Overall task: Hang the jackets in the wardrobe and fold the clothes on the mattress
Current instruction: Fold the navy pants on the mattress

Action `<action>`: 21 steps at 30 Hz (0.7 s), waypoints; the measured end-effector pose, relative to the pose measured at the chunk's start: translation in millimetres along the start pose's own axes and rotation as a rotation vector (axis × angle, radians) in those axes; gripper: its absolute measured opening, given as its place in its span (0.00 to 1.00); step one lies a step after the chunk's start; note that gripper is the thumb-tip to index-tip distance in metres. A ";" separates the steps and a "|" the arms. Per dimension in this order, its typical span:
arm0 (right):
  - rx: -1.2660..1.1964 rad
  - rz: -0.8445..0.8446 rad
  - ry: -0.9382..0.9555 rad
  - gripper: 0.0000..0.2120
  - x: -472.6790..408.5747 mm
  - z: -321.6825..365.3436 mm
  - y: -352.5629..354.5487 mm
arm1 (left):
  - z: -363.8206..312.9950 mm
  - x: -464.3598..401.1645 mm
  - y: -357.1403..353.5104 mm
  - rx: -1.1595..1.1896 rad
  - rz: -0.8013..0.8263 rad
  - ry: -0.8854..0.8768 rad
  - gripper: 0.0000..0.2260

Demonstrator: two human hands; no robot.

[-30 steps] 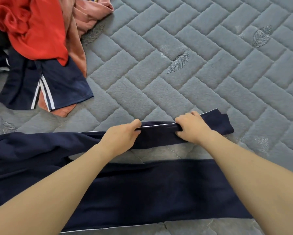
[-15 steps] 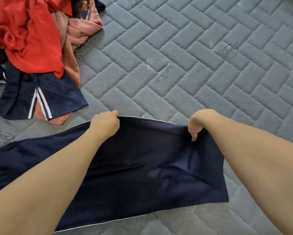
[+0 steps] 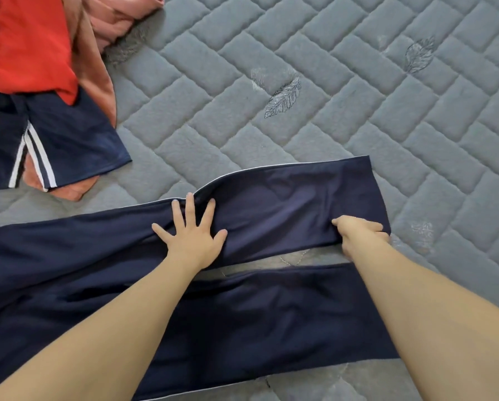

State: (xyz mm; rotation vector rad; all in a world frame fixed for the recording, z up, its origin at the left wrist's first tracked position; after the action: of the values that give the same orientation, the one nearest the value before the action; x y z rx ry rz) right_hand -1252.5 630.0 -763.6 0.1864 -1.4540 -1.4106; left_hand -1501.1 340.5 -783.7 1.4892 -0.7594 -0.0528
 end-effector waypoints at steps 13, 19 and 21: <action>0.525 -0.031 0.889 0.36 126.7 -0.5 -46.5 | -9.3 3.6 38.6 0.095 0.029 -0.062 0.29; 0.798 0.351 1.253 0.30 241.0 -10.0 -101.8 | 106.2 44.0 79.5 0.028 0.043 0.084 0.26; 0.838 0.444 1.311 0.26 278.1 -8.8 -114.2 | 155.6 55.5 88.1 -0.034 0.076 0.154 0.25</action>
State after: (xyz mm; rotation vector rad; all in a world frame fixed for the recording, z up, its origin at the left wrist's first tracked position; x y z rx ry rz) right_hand -1427.1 392.2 -704.9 1.0184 -0.7443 -0.0622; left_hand -1569.8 189.6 -696.5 1.4136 -0.6859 0.1052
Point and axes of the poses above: each hand's wrist, its own x-axis away from the middle knuckle, its own y-axis out of the back of the hand, z = x × y, the point moved 8 cm from there along -x, towards the middle knuckle, and after that the axes turned 8 degrees about -z, right-handed, at the moved point
